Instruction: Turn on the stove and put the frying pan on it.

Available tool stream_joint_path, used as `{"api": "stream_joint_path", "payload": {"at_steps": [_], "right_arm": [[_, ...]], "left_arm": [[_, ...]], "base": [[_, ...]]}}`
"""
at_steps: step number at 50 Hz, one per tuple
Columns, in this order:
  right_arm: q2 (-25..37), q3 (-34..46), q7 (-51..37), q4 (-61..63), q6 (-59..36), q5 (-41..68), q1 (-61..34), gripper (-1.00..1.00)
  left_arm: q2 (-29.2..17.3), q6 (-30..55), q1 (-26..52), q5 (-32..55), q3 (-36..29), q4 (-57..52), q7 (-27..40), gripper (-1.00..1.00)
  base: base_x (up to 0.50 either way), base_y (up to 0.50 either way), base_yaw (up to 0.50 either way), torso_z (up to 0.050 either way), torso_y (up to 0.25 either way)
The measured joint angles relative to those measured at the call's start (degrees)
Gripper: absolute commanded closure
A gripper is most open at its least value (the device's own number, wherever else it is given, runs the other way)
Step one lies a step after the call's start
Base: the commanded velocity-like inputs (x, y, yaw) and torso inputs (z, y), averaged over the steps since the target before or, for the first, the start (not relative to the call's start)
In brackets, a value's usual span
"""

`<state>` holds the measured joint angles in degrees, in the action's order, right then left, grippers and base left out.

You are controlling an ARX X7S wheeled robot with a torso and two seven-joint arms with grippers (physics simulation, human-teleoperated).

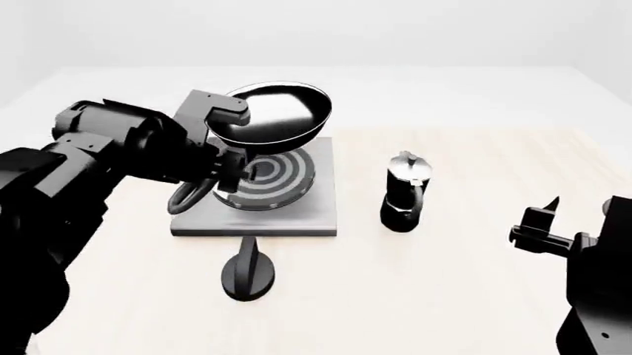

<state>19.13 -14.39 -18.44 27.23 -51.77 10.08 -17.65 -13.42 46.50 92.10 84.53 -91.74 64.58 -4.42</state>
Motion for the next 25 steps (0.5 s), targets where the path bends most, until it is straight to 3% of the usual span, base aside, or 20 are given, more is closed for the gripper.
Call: {"api": "stream_joint_path", "payload": {"at_steps": [11,25], "right_arm": [[0.0,0.0,0.0,-0.4,0.5,0.2,0.1,-1.0],[0.1,0.1,-0.1,-0.5,0.7,0.4,0.2,-1.0]], "left_arm": [[3.7,-1.5,-3.9,-4.3,0.4,6.8,-3.4,1.0],[4.1,-1.2,-7.0,-12.2,8.4,9.7,-3.0,1.0]], "base": [[0.0,0.0,0.0,0.001,0.001],[0.0,0.0,0.0,0.0,0.001]]}}
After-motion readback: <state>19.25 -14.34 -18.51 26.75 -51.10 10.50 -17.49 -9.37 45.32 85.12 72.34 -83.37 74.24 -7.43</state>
